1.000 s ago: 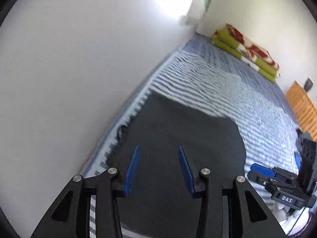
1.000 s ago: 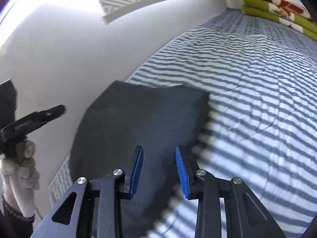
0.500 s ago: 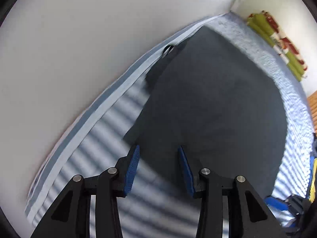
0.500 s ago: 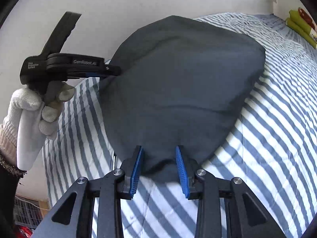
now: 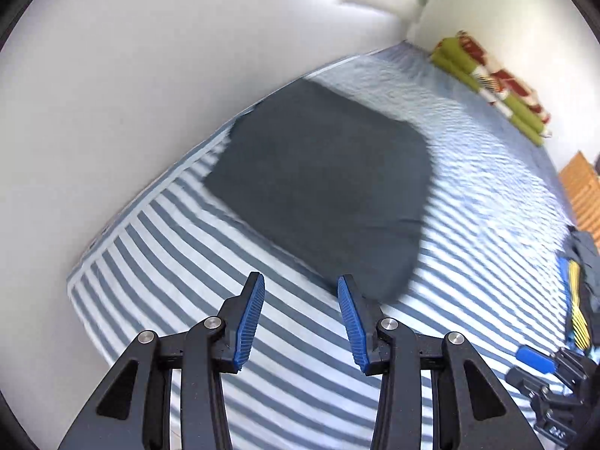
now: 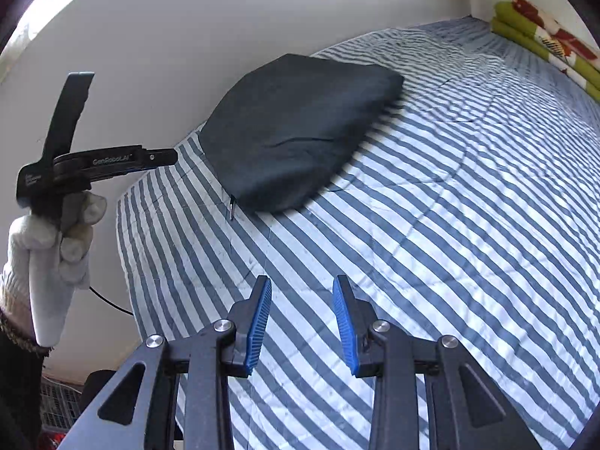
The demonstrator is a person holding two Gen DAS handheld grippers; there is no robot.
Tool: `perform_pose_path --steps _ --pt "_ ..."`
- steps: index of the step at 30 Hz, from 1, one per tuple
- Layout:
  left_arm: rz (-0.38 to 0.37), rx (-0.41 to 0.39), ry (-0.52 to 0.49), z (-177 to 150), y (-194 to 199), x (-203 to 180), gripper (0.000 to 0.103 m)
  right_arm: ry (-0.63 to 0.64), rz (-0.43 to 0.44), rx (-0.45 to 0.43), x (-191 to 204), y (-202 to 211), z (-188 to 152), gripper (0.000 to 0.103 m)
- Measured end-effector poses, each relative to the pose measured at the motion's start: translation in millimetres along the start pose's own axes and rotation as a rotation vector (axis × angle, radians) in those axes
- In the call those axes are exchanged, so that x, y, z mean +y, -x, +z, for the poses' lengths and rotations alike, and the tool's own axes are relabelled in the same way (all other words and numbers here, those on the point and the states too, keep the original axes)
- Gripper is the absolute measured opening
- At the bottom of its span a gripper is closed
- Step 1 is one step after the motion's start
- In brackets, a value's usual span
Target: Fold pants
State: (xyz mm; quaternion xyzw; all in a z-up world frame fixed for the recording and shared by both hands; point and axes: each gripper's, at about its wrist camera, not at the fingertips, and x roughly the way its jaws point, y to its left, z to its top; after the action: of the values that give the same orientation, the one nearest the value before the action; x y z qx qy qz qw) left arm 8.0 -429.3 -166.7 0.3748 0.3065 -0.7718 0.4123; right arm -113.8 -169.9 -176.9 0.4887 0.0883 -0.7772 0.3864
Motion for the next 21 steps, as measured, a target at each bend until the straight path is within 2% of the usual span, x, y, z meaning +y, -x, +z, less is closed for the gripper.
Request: perform_pose_path --steps 2,7,8,10,17,19,21 --pt "-0.032 -0.033 -0.001 -21.8 34.0 -20.4 0.044 -0.025 -0.027 -0.03 -4.7 26.7 -10.5 0.031" --pt "-0.014 -0.066 -0.092 -90.8 105.6 -87.0 0.046 -0.062 -0.07 -0.126 -16.4 101.9 -44.1 0.038" --pt "-0.014 -0.085 -0.105 -101.2 130.9 -102.4 0.046 -0.065 -0.079 -0.148 -18.3 116.5 -53.9 0.038" --pt "-0.044 -0.115 -0.099 -119.9 154.1 -121.3 0.047 -0.067 -0.093 -0.186 -22.3 142.1 -71.1 0.04" --pt "-0.043 -0.231 -0.159 -185.4 257.2 -186.1 0.066 -0.083 -0.137 -0.276 -33.0 209.3 -125.9 0.043" --pt "-0.042 -0.261 -0.154 -200.7 280.5 -197.5 0.069 -0.084 -0.147 -0.297 -34.1 222.7 -141.0 0.055" --pt "-0.052 -0.277 -0.144 -212.8 299.4 -206.6 0.08 -0.089 -0.173 -0.317 -34.2 234.4 -155.5 0.063"
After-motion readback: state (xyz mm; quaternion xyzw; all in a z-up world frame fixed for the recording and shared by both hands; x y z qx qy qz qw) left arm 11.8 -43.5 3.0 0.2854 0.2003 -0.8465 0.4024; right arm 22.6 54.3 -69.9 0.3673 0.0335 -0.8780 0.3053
